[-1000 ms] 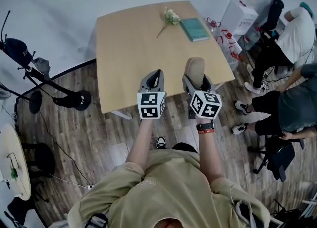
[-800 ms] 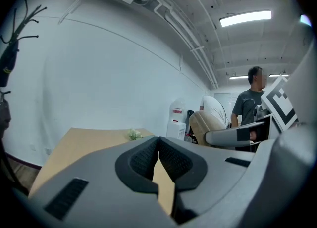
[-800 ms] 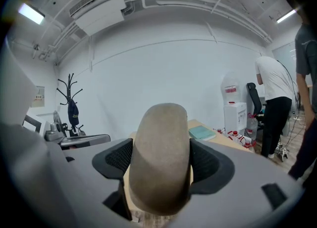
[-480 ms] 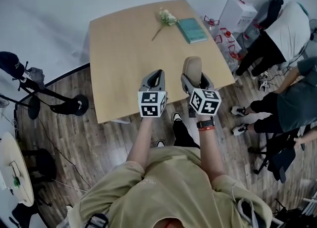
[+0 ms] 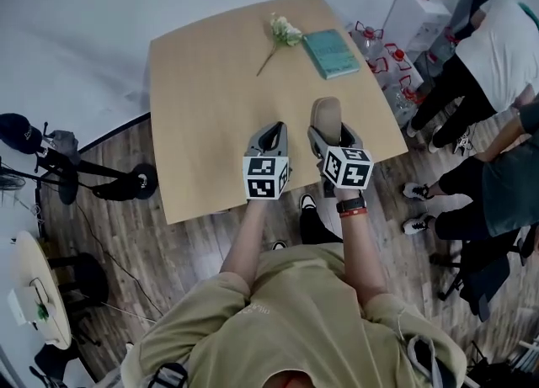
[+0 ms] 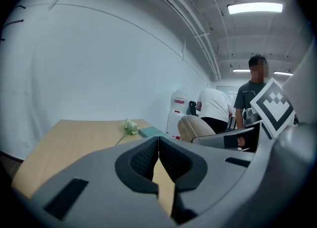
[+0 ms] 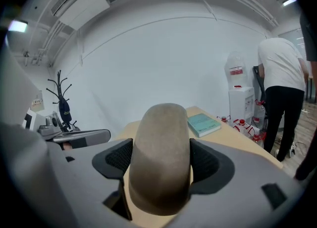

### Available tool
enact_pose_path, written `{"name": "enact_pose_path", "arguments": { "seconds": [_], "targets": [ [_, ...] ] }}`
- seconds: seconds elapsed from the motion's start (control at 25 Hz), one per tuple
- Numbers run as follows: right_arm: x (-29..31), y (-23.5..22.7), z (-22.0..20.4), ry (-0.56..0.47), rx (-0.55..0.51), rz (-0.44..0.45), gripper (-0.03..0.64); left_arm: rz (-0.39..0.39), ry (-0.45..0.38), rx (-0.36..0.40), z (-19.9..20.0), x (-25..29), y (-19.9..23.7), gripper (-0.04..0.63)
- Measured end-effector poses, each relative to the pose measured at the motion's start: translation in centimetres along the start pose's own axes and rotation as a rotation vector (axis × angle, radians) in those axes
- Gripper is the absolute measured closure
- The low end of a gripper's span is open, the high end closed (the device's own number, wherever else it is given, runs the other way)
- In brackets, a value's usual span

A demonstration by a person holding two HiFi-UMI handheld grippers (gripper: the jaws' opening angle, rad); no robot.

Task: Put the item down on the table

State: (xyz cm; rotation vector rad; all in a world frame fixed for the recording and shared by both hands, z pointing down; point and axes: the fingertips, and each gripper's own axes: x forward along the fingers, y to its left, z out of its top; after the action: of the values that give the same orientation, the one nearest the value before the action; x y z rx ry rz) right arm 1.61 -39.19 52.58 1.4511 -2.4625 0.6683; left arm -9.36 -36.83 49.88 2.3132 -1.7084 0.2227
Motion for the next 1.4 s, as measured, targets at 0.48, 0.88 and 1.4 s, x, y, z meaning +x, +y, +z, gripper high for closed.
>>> {"name": "enact_pose_path", "arguments": {
  "seconds": [0.48, 0.88, 1.4],
  "targets": [
    [7.4, -4.7, -2.8, 0.150, 0.027, 0.010, 0.247, 0.024, 0.100, -0.052, -3.4, 7.2, 1.7, 0.571],
    [12.2, -7.2, -5.8, 0.259, 0.035, -0.007, 0.247, 0.037, 0.158, -0.086, -5.7, 11.2, 3.5, 0.571],
    [15.0, -8.9, -10.4, 0.376, 0.038, -0.019, 0.247, 0.057, 0.222, -0.117, -8.7, 12.8, 4.7, 0.571]
  ]
}}
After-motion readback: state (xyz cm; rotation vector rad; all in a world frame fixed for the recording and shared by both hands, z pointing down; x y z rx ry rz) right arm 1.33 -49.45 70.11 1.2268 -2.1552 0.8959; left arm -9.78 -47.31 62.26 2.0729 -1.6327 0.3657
